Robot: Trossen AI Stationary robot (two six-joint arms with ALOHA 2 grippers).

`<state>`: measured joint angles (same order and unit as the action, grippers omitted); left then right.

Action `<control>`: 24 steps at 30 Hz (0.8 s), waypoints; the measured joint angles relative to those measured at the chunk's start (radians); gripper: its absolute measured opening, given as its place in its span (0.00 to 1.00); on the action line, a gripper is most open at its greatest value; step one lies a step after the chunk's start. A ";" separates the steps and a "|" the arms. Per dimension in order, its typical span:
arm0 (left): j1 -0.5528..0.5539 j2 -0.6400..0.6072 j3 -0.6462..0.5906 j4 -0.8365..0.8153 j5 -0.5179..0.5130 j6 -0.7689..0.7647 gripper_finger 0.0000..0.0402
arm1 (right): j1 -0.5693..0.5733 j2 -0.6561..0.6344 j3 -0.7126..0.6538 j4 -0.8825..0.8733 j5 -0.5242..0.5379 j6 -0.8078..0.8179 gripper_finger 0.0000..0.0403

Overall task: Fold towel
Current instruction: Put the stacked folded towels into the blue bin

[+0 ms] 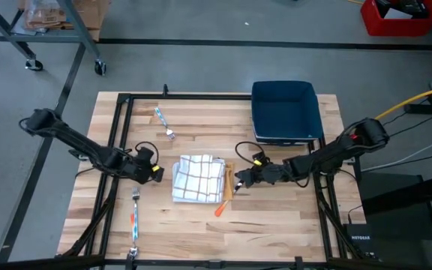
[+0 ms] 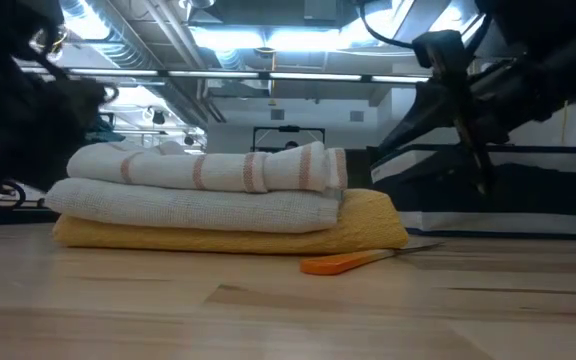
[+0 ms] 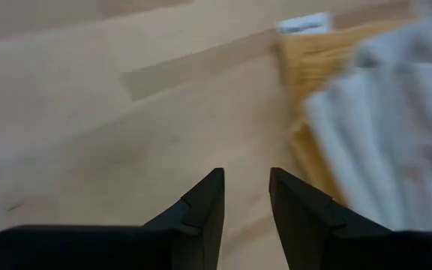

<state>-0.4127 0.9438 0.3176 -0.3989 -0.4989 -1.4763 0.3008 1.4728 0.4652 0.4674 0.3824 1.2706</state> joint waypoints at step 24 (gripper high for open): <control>0.077 0.243 0.004 0.198 0.121 0.013 0.43 | 0.000 0.038 0.002 0.000 -0.088 0.000 0.46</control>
<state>-0.3357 1.1866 0.3214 -0.2005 -0.3782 -1.4635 0.3008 1.5105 0.4675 0.4679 0.2948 1.2705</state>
